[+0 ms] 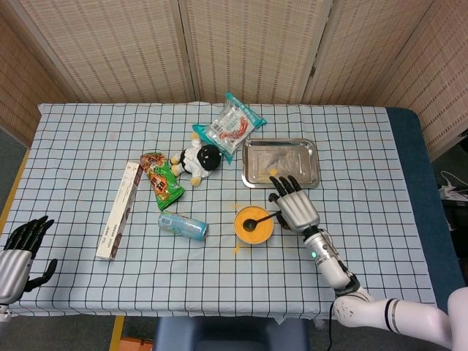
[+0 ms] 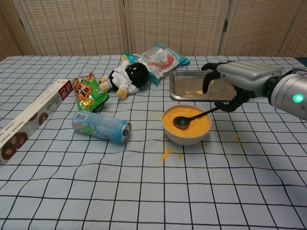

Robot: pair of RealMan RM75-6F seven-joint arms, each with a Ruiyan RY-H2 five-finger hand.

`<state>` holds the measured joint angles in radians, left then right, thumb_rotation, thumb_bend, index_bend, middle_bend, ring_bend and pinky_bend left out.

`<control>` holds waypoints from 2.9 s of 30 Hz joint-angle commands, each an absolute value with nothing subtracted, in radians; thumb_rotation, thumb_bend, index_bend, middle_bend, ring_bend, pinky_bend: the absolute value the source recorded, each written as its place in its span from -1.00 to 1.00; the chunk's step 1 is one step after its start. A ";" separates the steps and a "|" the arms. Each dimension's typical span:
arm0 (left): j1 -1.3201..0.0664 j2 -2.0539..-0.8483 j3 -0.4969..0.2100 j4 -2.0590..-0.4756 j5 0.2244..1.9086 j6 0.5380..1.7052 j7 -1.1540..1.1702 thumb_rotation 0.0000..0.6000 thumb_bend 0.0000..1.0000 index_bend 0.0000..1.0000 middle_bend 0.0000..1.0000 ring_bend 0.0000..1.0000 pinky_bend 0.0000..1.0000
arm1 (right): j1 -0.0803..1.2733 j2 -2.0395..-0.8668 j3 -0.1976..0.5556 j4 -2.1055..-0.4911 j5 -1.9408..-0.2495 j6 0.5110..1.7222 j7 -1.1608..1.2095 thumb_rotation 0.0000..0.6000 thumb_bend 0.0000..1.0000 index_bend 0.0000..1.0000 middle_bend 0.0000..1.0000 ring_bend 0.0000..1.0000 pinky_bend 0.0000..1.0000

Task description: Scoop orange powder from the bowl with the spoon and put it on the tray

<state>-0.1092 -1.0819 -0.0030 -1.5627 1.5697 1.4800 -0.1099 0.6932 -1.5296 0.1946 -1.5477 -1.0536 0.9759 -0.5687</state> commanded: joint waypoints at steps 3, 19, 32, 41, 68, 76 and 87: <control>-0.114 -1.091 -0.003 -1.555 1.567 1.471 -0.097 1.00 -0.13 -1.00 -1.00 -1.00 -0.83 | 0.727 -1.479 0.206 -1.534 -0.999 0.870 -0.506 1.00 -0.26 -0.13 -1.00 -1.00 -1.00; -0.117 -1.091 -0.003 -1.551 1.565 1.465 -0.101 1.00 -0.13 -1.00 -1.00 -1.00 -0.83 | 0.783 -1.452 0.171 -1.509 -0.918 0.818 -0.503 1.00 -0.26 -0.02 -1.00 -1.00 -1.00; -0.118 -1.088 -0.001 -1.555 1.564 1.460 -0.104 1.00 -0.13 -1.00 -1.00 -1.00 -0.83 | 0.803 -1.459 0.147 -1.500 -0.895 0.836 -0.502 1.00 -0.26 0.00 -1.00 -1.00 -1.00; -0.119 -1.089 -0.002 -1.554 1.562 1.459 -0.107 1.00 -0.13 -1.00 -1.00 -1.00 -0.83 | 0.807 -1.458 0.138 -1.504 -0.887 0.844 -0.498 1.00 -0.26 0.00 -1.00 -1.00 -1.00; -0.122 -1.102 -0.007 -1.545 1.566 1.467 -0.112 1.00 -0.13 -1.00 -1.00 -1.00 -0.83 | 0.820 -1.463 0.112 -1.503 -0.885 0.862 -0.485 1.00 -0.26 0.08 -1.00 -1.00 -1.00; -0.122 -1.097 0.000 -1.544 1.571 1.463 -0.118 1.00 -0.13 -1.00 -1.00 -1.00 -0.83 | 0.820 -1.465 0.110 -1.500 -0.891 0.864 -0.478 1.00 -0.26 0.10 -1.00 -1.00 -1.00; -0.122 -1.094 0.002 -1.547 1.571 1.461 -0.116 1.00 -0.13 -1.00 -1.00 -1.00 -0.83 | 0.817 -1.473 0.110 -1.494 -0.911 0.880 -0.467 1.00 -0.23 0.22 -1.00 -1.00 -1.00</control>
<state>-0.1224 -1.0945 0.0011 -1.5462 1.5698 1.4606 -0.1157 0.8178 -1.4719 0.1101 -1.4940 -0.9087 0.8781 -0.4687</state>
